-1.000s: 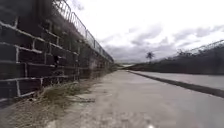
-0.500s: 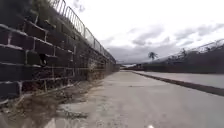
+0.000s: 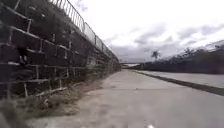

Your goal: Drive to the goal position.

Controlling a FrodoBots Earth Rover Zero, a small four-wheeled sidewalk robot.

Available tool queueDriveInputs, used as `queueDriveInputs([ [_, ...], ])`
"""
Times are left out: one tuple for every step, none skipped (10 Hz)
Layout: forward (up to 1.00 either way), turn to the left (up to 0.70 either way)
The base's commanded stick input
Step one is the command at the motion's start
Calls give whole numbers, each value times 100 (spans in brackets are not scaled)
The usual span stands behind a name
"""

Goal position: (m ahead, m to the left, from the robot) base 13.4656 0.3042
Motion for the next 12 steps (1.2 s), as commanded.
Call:
queueDriveInputs([
  [100,0],
  [100,0],
  [100,0],
  [100,0],
  [100,0],
  [100,0],
  [100,0],
  [100,0],
  [100,0],
  [100,0],
  [100,0],
  [100,0],
])
